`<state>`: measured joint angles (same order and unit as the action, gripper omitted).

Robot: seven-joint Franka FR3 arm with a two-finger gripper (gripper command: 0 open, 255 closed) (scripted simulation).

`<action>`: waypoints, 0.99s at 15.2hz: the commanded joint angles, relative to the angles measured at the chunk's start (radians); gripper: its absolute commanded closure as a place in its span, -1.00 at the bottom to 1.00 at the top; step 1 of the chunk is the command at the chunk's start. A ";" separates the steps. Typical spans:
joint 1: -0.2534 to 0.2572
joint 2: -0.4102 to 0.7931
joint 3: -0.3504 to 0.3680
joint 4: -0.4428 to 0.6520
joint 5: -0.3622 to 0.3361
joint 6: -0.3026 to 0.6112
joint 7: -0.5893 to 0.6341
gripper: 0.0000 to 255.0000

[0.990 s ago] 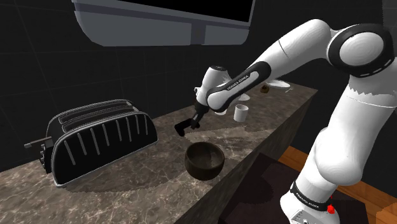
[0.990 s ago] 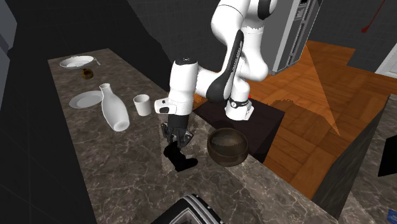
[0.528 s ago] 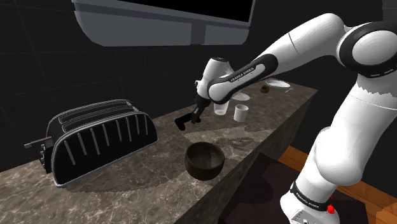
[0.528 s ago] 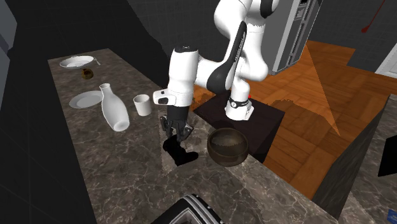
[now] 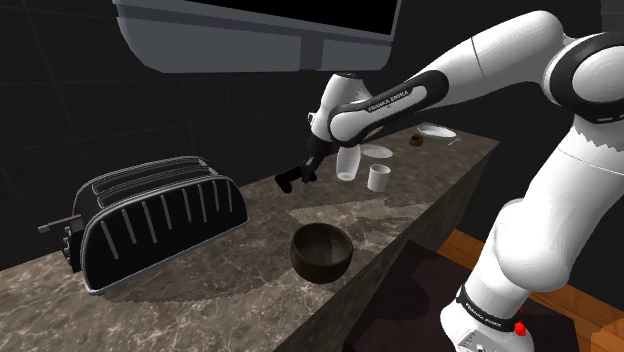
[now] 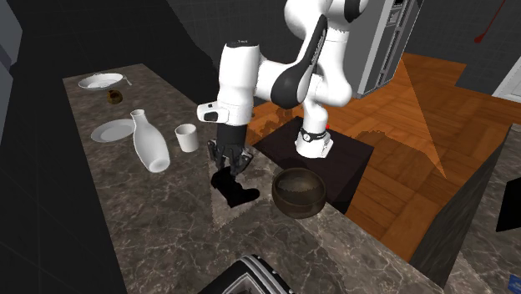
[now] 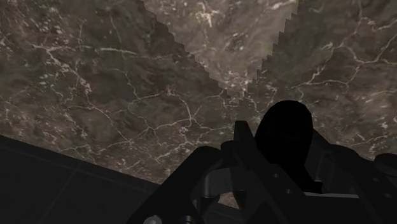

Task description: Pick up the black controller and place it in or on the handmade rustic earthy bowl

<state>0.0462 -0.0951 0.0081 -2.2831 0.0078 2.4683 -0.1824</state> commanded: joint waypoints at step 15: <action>0.107 -0.462 0.159 -0.427 0.027 -0.036 0.235 1.00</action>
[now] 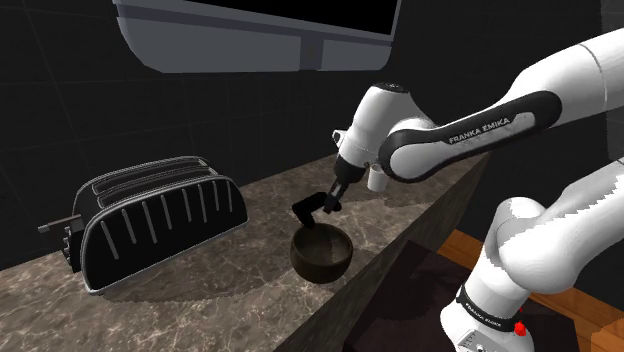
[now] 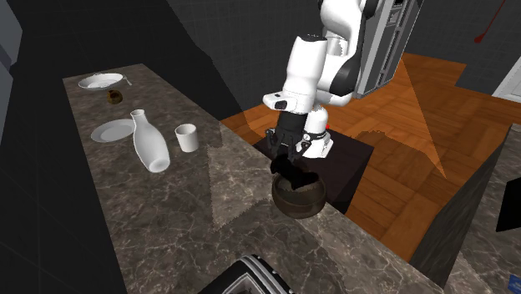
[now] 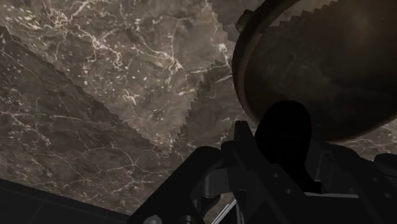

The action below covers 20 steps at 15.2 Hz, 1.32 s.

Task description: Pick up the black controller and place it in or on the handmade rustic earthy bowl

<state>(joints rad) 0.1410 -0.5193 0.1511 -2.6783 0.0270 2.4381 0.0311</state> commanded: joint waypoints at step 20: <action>0.037 -0.006 0.082 -0.182 0.027 0.174 0.091 1.00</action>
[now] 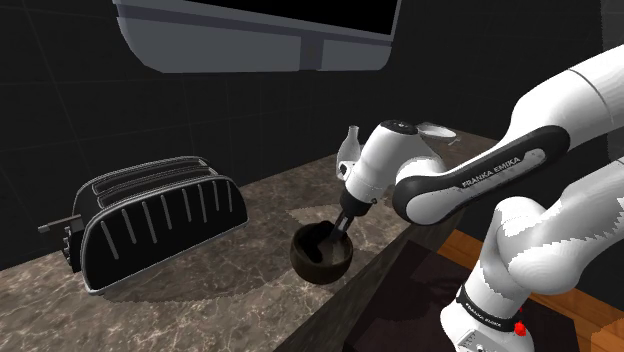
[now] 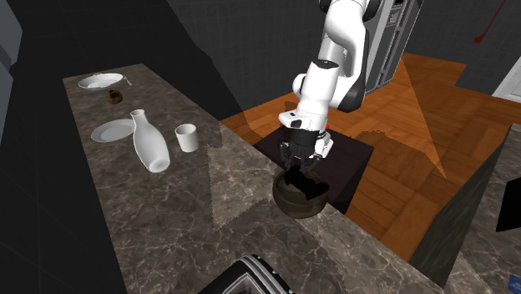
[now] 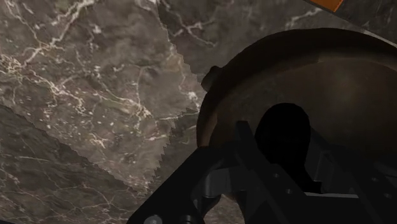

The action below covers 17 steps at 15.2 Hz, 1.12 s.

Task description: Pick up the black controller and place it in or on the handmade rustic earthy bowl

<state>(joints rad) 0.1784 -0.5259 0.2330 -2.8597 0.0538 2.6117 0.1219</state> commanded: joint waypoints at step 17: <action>0.026 -0.149 -0.022 0.035 0.014 -0.184 -0.012 -1.00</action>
<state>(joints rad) 0.2038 -0.6744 0.2108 -2.8254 0.0681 2.4285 0.1099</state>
